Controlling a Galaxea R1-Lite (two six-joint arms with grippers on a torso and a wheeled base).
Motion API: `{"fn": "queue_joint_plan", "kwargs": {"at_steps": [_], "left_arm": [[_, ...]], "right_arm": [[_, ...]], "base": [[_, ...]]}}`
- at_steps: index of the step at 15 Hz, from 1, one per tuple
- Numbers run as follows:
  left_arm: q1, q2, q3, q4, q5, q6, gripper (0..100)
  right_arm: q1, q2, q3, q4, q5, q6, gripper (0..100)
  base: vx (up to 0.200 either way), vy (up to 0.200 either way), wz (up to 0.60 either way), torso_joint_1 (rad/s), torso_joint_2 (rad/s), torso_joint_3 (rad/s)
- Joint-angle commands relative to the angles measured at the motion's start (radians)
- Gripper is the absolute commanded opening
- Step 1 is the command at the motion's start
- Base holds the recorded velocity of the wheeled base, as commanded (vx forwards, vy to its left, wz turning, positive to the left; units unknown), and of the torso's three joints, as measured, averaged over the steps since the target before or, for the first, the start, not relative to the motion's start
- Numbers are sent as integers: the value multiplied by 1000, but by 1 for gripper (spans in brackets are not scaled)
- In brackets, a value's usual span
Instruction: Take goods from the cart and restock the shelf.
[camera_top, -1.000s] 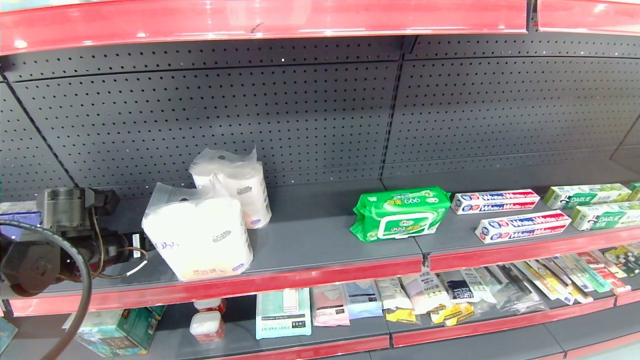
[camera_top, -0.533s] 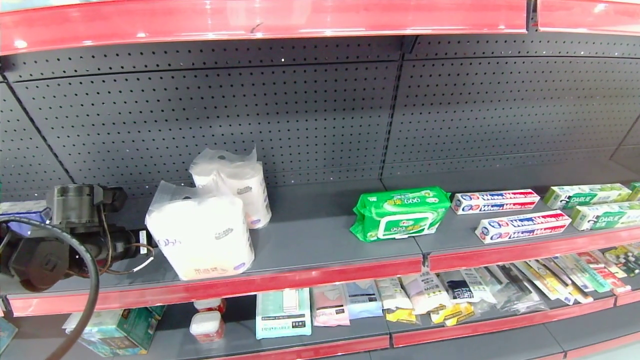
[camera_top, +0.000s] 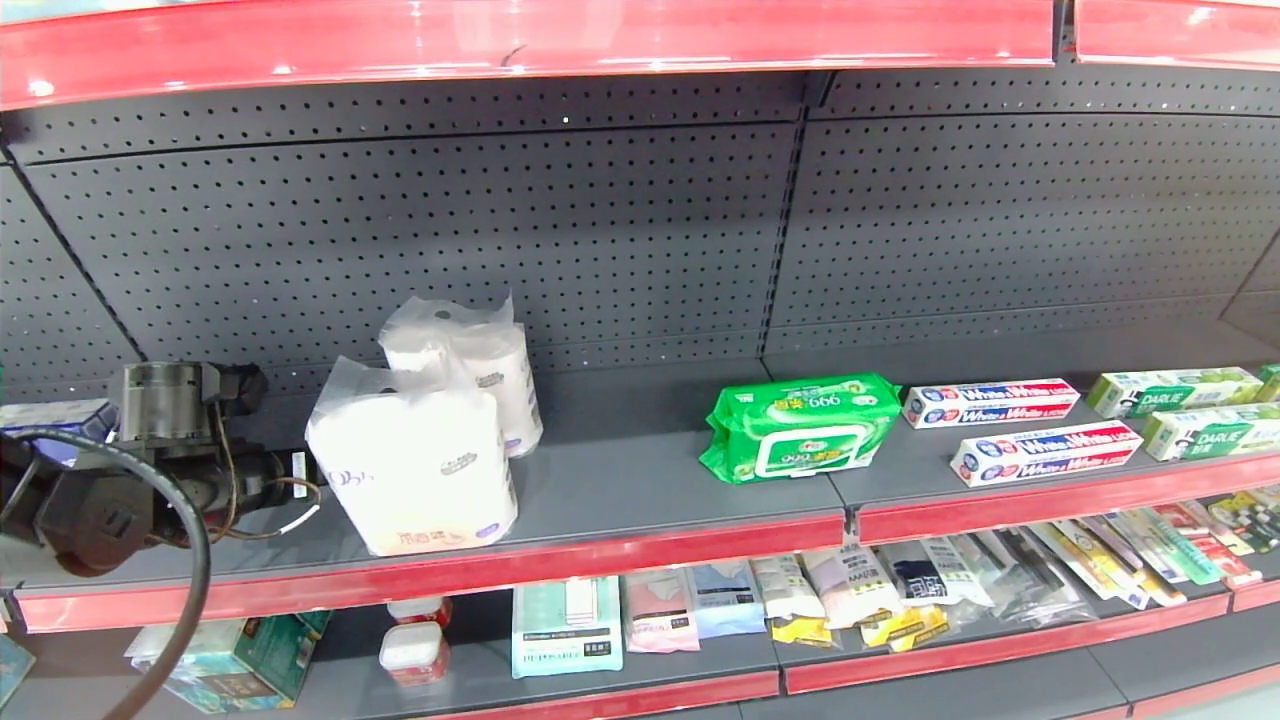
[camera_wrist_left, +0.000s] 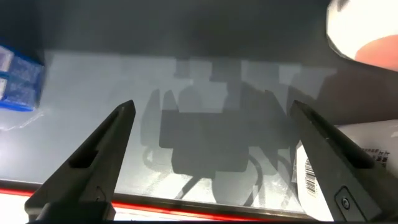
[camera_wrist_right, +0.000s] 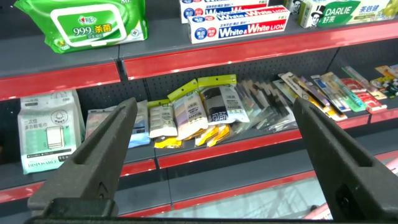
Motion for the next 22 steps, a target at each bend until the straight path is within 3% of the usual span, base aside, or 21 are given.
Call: {"fn": "queue_joint_plan", "kwargs": {"at_steps": [1, 8, 22], "left_arm": [[-3, -4, 1, -1, 0, -1, 100], [-43, -6, -2, -2, 16, -1, 100], [-44, -20, 12, 8, 14, 1, 100]], "right_arm": [[0, 2, 0, 0, 0, 0, 100], [0, 2, 0, 0, 0, 0, 100], [0, 2, 0, 0, 0, 0, 100]], "base": [[0, 0, 0, 0, 0, 0], [0, 0, 0, 0, 0, 0], [0, 0, 0, 0, 0, 0]]}}
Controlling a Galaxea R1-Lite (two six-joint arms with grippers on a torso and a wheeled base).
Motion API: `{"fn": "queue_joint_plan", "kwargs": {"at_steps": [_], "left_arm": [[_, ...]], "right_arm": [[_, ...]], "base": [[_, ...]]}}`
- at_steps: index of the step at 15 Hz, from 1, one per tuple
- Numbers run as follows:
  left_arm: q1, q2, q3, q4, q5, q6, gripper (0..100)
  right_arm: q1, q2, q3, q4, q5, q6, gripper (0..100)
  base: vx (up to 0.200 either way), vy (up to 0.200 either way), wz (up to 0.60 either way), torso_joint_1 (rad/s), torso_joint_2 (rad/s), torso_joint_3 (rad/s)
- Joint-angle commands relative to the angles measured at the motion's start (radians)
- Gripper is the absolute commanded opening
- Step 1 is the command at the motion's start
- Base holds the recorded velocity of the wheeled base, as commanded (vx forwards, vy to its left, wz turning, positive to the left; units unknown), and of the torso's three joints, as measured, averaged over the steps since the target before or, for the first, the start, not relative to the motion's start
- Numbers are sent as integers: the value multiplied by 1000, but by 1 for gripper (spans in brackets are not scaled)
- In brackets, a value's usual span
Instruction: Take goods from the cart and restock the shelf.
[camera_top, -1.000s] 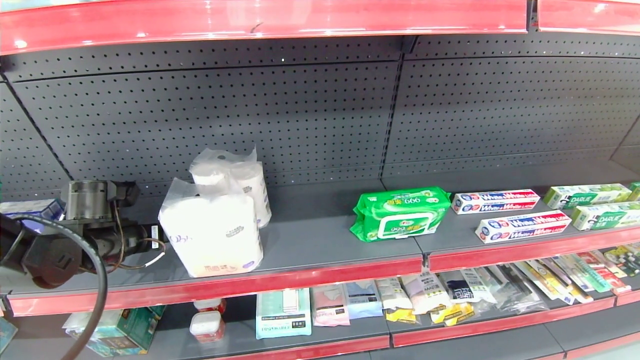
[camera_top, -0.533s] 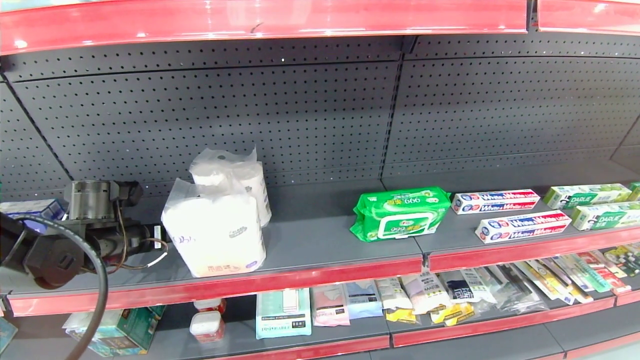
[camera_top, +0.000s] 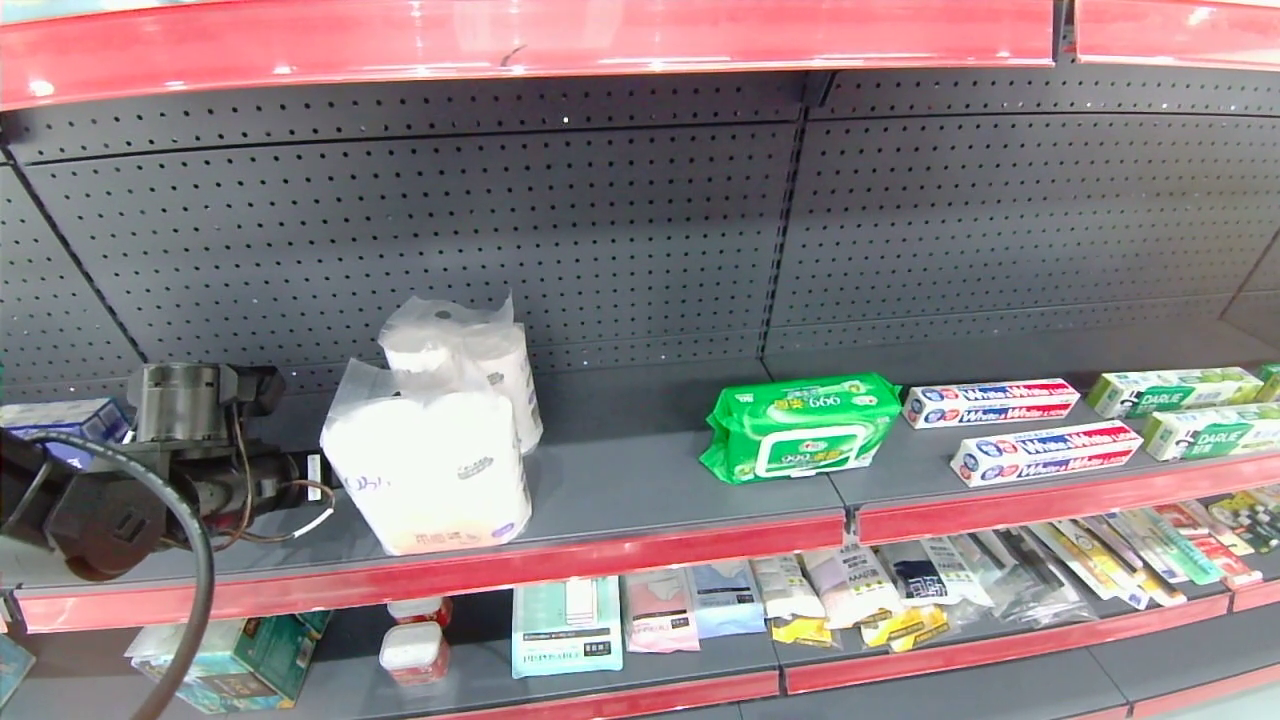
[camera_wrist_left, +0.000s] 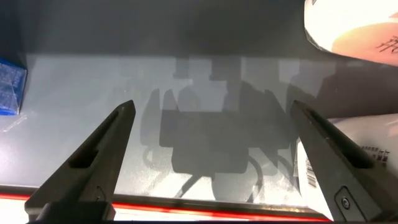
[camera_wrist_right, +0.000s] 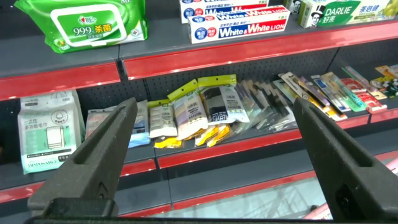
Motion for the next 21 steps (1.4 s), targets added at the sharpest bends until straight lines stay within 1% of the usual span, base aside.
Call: {"fn": "queue_joint_plan", "kwargs": {"at_steps": [1, 4, 6, 7, 9, 10, 11, 12, 13, 14, 15, 16, 17, 18, 19, 20, 21], "left_arm": [[2, -17, 9, 1, -2, 0, 100], [6, -54, 29, 1, -4, 4, 100], [14, -79, 50, 1, -5, 27, 100], [35, -105, 76, 1, -13, 40, 100], [66, -165, 118, 1, -20, 52, 100], [103, -248, 145, 10, -48, 64, 100], [129, -326, 159, 39, -80, 67, 100], [151, -513, 225, 131, -128, 81, 100], [149, -617, 273, 176, -143, 99, 100], [144, -895, 376, 285, -200, 139, 100], [129, -1113, 423, 388, -269, 174, 100], [117, -1281, 443, 470, -296, 201, 100], [114, -1444, 466, 550, -306, 204, 100], [111, -1559, 478, 615, -310, 204, 100], [89, -1780, 506, 746, -343, 202, 100], [88, -1789, 527, 753, -343, 201, 100], [88, -1783, 541, 700, -329, 151, 100]], "right_arm": [[0, 2, 0, 0, 0, 0, 100], [0, 2, 0, 0, 0, 0, 100], [0, 2, 0, 0, 0, 0, 100], [0, 2, 0, 0, 0, 0, 100], [0, 2, 0, 0, 0, 0, 100], [0, 2, 0, 0, 0, 0, 100], [0, 2, 0, 0, 0, 0, 100], [0, 2, 0, 0, 0, 0, 100], [0, 2, 0, 0, 0, 0, 100], [0, 2, 0, 0, 0, 0, 100], [0, 2, 0, 0, 0, 0, 100], [0, 2, 0, 0, 0, 0, 100], [0, 2, 0, 0, 0, 0, 100], [0, 2, 0, 0, 0, 0, 100], [0, 2, 0, 0, 0, 0, 100], [0, 2, 0, 0, 0, 0, 100], [0, 2, 0, 0, 0, 0, 100]], "base": [[0, 0, 0, 0, 0, 0], [0, 0, 0, 0, 0, 0], [0, 0, 0, 0, 0, 0], [0, 0, 0, 0, 0, 0], [0, 0, 0, 0, 0, 0], [0, 0, 0, 0, 0, 0], [0, 0, 0, 0, 0, 0], [0, 0, 0, 0, 0, 0], [0, 0, 0, 0, 0, 0], [0, 0, 0, 0, 0, 0], [0, 0, 0, 0, 0, 0], [0, 0, 0, 0, 0, 0], [0, 0, 0, 0, 0, 0], [0, 0, 0, 0, 0, 0], [0, 0, 0, 0, 0, 0], [0, 0, 0, 0, 0, 0], [0, 0, 0, 0, 0, 0]]}}
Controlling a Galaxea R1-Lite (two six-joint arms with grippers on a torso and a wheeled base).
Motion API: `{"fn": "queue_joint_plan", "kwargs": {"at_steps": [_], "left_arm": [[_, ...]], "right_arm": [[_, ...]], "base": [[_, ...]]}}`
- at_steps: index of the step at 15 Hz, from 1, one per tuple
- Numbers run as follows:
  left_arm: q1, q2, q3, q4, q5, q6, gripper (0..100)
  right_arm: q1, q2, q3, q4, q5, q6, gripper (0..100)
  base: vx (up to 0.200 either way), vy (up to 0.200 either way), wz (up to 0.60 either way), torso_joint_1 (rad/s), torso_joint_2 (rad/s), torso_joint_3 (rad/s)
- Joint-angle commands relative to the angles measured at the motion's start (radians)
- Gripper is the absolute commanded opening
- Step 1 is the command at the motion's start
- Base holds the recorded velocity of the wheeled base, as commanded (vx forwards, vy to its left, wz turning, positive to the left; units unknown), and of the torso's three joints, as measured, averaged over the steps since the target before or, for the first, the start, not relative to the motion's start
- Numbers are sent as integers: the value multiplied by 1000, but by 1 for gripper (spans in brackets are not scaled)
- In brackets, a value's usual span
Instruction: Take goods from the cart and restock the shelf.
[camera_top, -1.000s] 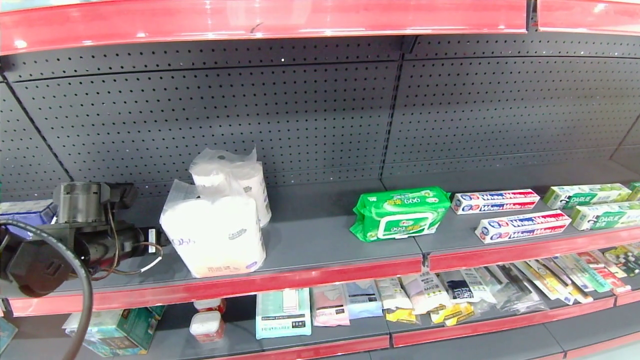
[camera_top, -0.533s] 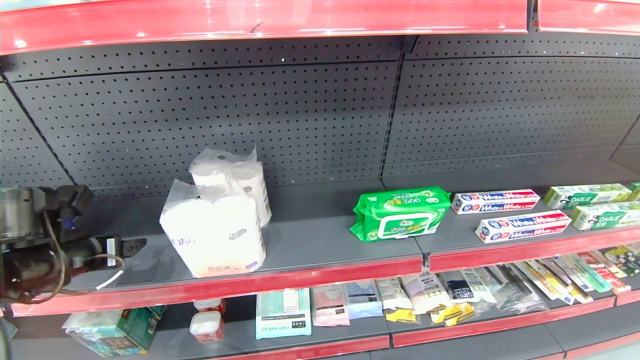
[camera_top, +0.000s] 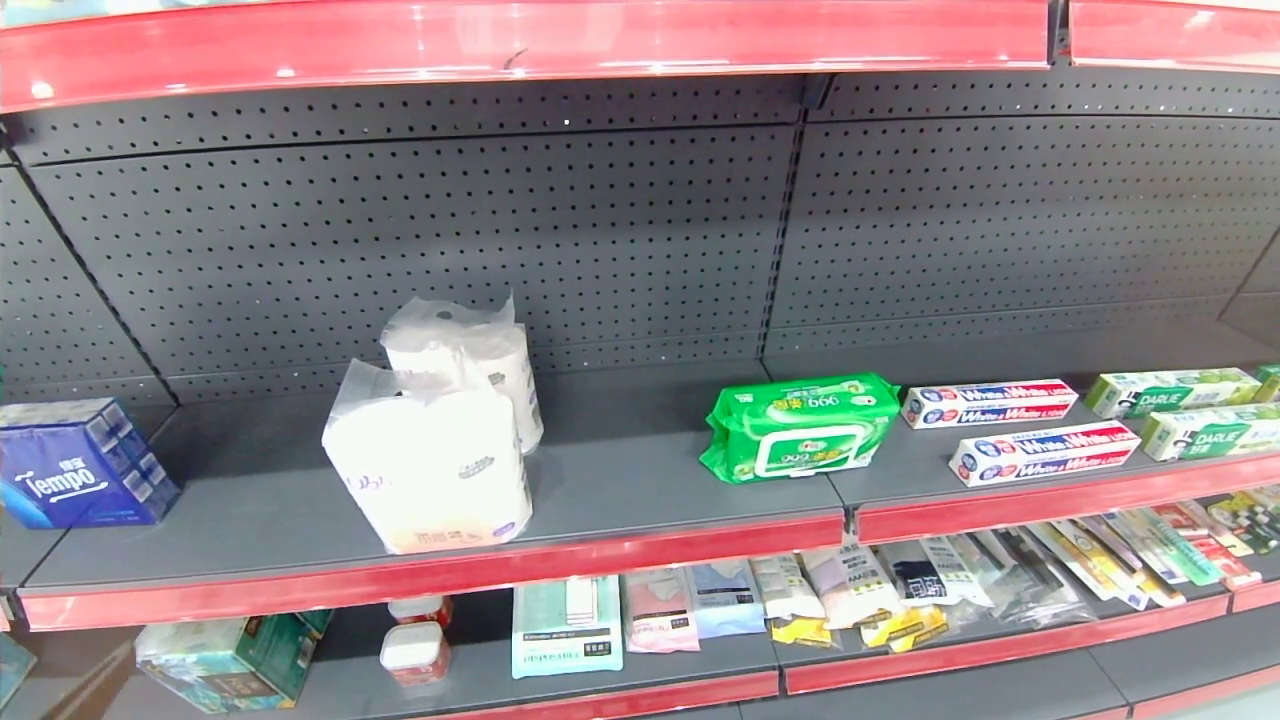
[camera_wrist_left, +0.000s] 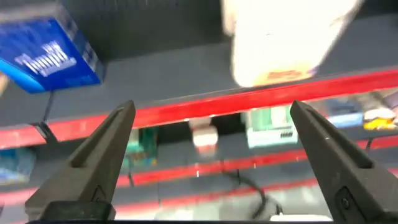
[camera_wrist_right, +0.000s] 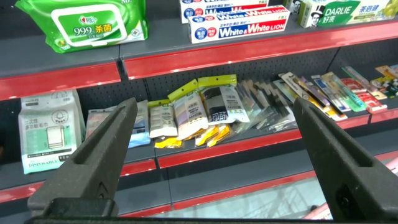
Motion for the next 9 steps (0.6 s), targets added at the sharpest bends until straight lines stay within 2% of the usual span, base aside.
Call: {"fn": "queue_joint_plan", "kwargs": {"at_steps": [1, 2, 3, 4, 5, 6, 8, 9], "left_arm": [[-23, -393, 149, 147, -56, -38, 100], [-23, -386, 186, 136, -45, -50, 100], [-23, -385, 178, 134, -22, -61, 100], [-22, -393, 180, 133, 30, -64, 100], [-22, -393, 183, 130, 142, -85, 100], [-22, -393, 187, 124, 240, -125, 100], [-5, -391, 187, 122, 243, -122, 100], [-7, -368, 186, 122, 183, -93, 100]], "right_arm": [[0, 2, 0, 0, 0, 0, 100], [0, 2, 0, 0, 0, 0, 100], [0, 2, 0, 0, 0, 0, 100], [0, 2, 0, 0, 0, 0, 100], [0, 2, 0, 0, 0, 0, 100], [0, 2, 0, 0, 0, 0, 100], [0, 2, 0, 0, 0, 0, 100], [0, 2, 0, 0, 2, 0, 100]], "base": [[0, 0, 0, 0, 0, 0], [0, 0, 0, 0, 0, 0], [0, 0, 0, 0, 0, 0], [0, 0, 0, 0, 0, 0], [0, 0, 0, 0, 0, 0], [0, 0, 0, 0, 0, 0], [0, 0, 0, 0, 0, 0], [0, 0, 0, 0, 0, 0]]}}
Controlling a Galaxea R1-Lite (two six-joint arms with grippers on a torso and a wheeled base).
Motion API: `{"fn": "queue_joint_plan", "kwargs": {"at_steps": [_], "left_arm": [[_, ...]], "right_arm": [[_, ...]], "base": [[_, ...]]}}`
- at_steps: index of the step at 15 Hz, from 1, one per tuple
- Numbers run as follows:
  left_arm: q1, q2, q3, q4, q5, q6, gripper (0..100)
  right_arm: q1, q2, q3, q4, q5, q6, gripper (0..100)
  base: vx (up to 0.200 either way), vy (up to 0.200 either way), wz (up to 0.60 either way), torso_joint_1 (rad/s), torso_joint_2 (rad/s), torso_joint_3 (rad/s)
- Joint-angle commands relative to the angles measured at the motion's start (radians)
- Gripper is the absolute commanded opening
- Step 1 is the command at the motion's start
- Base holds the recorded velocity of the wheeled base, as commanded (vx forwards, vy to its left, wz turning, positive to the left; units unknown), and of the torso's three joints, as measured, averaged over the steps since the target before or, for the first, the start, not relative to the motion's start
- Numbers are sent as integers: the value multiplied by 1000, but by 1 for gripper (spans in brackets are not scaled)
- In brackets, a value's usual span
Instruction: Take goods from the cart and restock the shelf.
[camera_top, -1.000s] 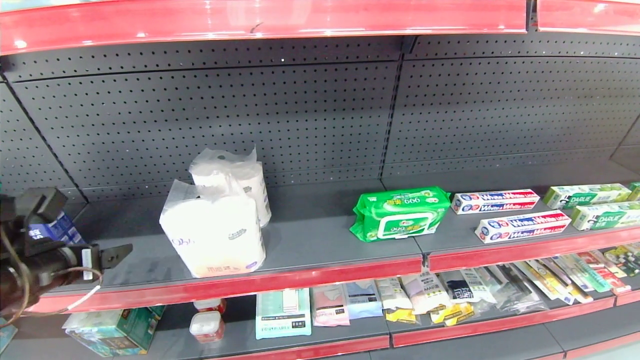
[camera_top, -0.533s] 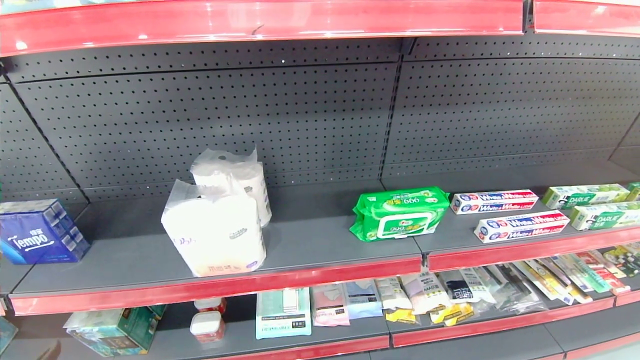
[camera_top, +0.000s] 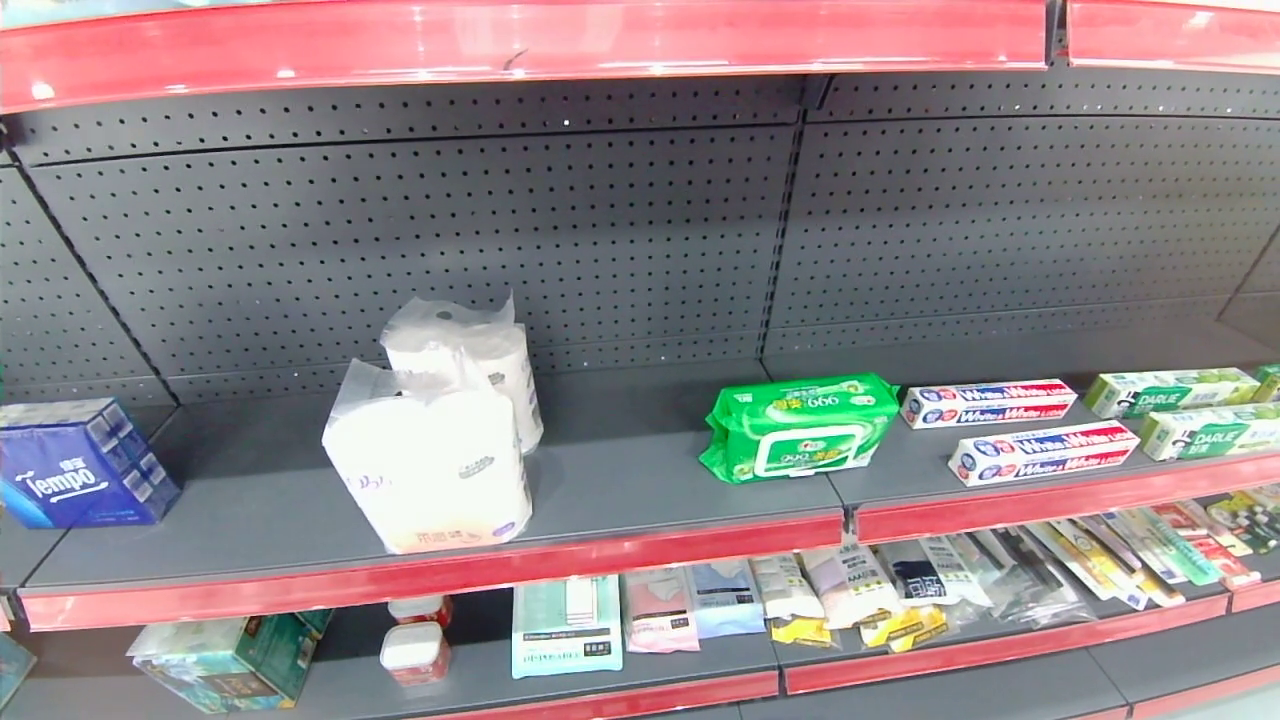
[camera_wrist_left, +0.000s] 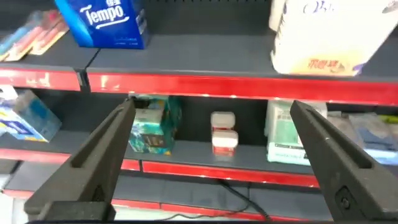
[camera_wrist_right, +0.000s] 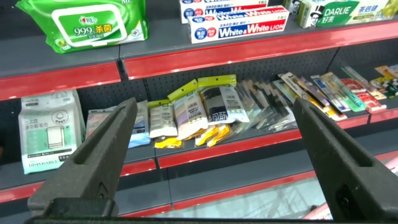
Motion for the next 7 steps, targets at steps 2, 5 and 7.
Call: {"fn": "queue_joint_plan", "kwargs": {"at_steps": [2, 5, 7], "left_arm": [[-2, 36, 2, -1, -74, 6, 100], [-79, 20, 10, -27, -169, 14, 100], [-79, -12, 8, -28, -171, 65, 100]], "right_arm": [[0, 2, 0, 0, 0, 0, 100], [0, 2, 0, 0, 3, -5, 100], [0, 2, 0, 1, -1, -5, 100]], "base": [[0, 0, 0, 0, 0, 0], [0, 0, 0, 0, 0, 0], [0, 0, 0, 0, 0, 0]]}}
